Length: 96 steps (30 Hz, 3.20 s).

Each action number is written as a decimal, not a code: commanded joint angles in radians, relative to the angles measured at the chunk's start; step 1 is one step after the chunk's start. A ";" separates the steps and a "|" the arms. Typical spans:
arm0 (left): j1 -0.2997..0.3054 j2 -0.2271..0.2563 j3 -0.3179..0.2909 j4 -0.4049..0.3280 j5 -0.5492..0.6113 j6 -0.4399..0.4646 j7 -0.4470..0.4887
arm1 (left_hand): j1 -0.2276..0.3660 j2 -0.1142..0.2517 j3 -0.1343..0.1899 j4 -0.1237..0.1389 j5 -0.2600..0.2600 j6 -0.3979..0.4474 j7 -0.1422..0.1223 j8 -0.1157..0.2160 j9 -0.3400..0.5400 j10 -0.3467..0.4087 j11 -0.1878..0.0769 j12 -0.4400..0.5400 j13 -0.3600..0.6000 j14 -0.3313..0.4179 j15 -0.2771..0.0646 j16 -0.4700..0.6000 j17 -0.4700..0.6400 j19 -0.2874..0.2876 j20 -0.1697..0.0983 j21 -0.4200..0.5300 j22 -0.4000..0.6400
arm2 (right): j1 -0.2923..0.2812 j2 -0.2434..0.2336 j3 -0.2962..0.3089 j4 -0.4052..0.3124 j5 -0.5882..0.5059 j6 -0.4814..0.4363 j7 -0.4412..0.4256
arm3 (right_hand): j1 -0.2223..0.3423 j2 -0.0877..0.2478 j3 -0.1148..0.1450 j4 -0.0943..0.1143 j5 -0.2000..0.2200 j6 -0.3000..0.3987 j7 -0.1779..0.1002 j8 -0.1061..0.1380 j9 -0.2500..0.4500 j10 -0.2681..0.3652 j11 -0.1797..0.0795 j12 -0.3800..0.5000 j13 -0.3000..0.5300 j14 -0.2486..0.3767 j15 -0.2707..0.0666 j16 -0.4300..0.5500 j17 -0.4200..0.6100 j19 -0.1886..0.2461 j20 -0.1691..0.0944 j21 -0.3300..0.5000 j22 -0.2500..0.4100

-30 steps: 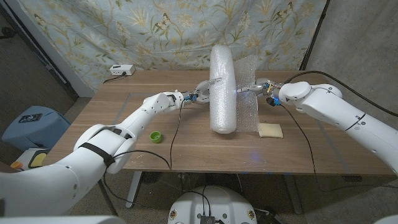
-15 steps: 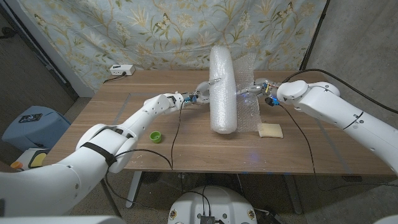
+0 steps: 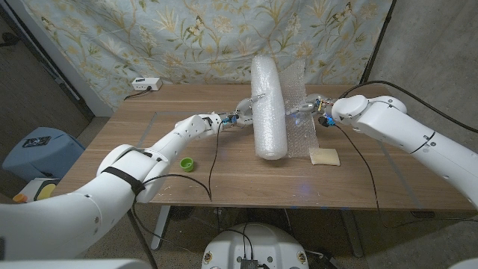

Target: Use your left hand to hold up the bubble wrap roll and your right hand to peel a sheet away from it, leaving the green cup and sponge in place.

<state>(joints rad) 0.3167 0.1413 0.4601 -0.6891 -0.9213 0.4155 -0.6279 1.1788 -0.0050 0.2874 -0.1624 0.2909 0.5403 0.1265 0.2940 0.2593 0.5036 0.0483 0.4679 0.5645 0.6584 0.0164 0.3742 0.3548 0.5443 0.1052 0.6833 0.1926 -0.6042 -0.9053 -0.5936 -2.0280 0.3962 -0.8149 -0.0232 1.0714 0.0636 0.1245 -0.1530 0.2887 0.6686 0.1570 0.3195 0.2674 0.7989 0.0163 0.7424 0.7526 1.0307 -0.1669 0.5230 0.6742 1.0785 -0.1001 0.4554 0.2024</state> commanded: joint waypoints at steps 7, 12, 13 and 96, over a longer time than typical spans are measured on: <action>-0.056 -0.067 -0.040 0.187 0.022 -0.052 -0.090 | 0.042 0.065 0.022 0.020 0.004 -0.031 0.014 -0.014 0.004 -0.029 0.009 -0.017 -0.003 -0.021 0.009 -0.021 -0.014 -0.019 0.002 0.004 0.003 | 0.039 -0.003 -0.032 -0.001 -0.012 -0.043 0.035 | 0.036 0.009 0.014 -0.006 -0.017 0.047 -0.012 0.018 0.014 0.060 -0.023 0.030 0.010 0.065 -0.063 0.010 0.025 0.043 -0.022 0.032 0.003; -0.071 -0.084 -0.050 0.233 0.033 -0.069 -0.108 | 0.037 0.064 0.022 0.021 0.003 -0.030 0.013 -0.015 0.005 -0.029 0.010 -0.019 -0.003 -0.026 0.013 -0.026 -0.016 -0.023 0.002 0.004 0.003 | 0.042 -0.005 -0.034 -0.001 -0.011 -0.049 0.040 | 0.067 0.012 0.024 -0.014 -0.024 0.067 -0.019 0.024 0.020 0.077 -0.036 0.042 0.017 0.091 -0.066 0.015 0.041 0.058 -0.036 0.046 0.004; -0.073 -0.088 -0.054 0.242 0.034 -0.072 -0.111 | 0.036 0.064 0.022 0.021 0.003 -0.029 0.013 -0.015 0.005 -0.030 0.011 -0.020 -0.003 -0.026 0.013 -0.027 -0.016 -0.024 0.003 0.004 0.003 | 0.041 -0.003 -0.031 -0.002 -0.008 -0.056 0.037 | 0.074 0.014 0.027 -0.016 -0.025 0.070 -0.019 0.025 0.021 0.080 -0.039 0.042 0.016 0.094 -0.066 0.014 0.044 0.059 -0.037 0.048 0.004; -0.068 -0.233 -0.394 0.317 0.349 -0.144 -0.097 | -0.221 0.088 -0.074 0.044 -0.088 -0.381 -0.001 -0.107 -0.067 -0.376 0.166 -0.263 -0.139 -0.410 0.209 -0.175 -0.129 -0.236 0.106 -0.113 -0.006 | -0.048 -0.095 0.066 -0.051 0.099 -0.013 0.033 | 0.226 0.042 0.092 0.008 -0.105 0.301 -0.104 0.076 0.068 0.216 -0.098 0.047 -0.021 0.223 -0.065 -0.061 0.178 0.056 -0.089 0.216 0.013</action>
<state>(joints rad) 0.2461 -0.0766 0.1068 -0.3784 -0.6146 0.2753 -0.7092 0.9652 0.0843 0.2146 -0.1130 0.2032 0.1581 0.1413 0.1844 0.1905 0.1350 0.2109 0.2068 0.4262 0.2513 0.2233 0.2021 0.2252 0.3086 0.2126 0.5730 0.1860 -0.6431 -0.9839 -0.5388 -2.0691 0.4854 -0.8303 0.0077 1.3003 0.1031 0.2154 -0.1471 0.1845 0.9562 0.0487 0.3930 0.3333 1.0037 -0.0813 0.7882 0.7277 1.2423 -0.2316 0.4687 0.8502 1.1383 -0.1861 0.6651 0.2137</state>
